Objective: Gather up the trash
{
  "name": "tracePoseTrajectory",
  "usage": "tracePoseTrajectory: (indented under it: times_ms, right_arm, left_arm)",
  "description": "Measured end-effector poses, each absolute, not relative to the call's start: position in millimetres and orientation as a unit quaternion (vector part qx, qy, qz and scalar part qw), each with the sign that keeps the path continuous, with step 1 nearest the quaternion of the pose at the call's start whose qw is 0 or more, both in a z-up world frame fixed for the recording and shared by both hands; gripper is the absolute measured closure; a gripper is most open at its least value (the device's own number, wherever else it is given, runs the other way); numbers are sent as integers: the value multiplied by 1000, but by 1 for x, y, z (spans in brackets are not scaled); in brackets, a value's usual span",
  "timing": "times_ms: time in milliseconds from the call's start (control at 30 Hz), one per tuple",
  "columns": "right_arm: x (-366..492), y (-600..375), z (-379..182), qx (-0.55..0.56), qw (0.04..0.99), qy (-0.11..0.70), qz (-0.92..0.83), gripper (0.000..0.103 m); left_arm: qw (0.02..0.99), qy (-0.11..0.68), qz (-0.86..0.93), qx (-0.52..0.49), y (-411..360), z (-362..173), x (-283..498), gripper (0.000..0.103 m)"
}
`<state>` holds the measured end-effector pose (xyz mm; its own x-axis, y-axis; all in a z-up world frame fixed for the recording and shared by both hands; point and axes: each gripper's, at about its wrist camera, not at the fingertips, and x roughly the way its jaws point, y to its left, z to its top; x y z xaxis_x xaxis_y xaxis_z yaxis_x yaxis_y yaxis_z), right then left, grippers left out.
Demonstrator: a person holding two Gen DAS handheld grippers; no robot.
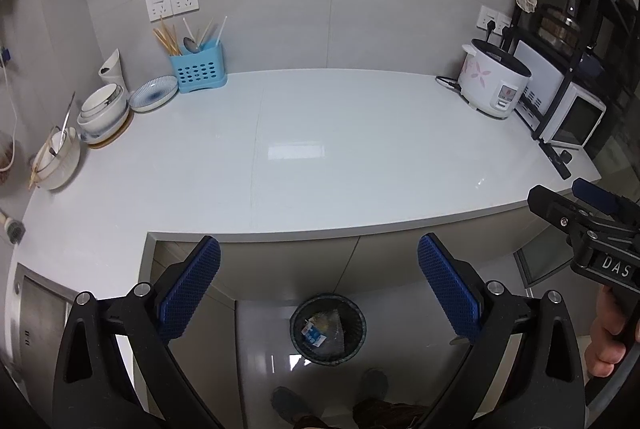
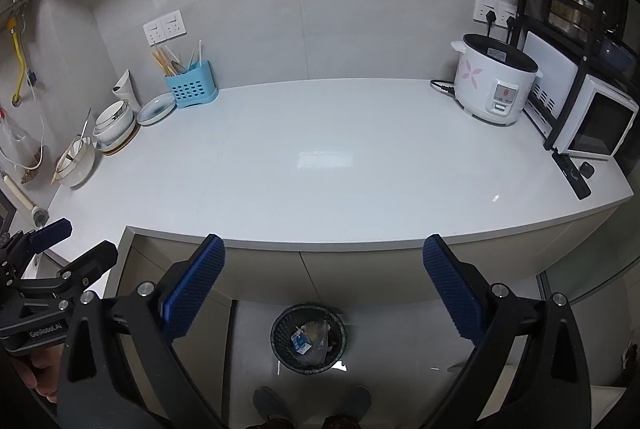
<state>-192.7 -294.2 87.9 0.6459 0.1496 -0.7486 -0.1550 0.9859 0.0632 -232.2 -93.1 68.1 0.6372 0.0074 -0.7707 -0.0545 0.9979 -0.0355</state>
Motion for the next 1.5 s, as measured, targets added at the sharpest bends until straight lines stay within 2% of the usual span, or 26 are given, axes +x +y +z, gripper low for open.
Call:
tracePoseTrajectory:
  times_ms: [1500]
  right_arm:
    - [-180,-294,79,-5,901,425,90,8]
  left_arm:
    - [905,425,22,-30,-97,64,-221,6]
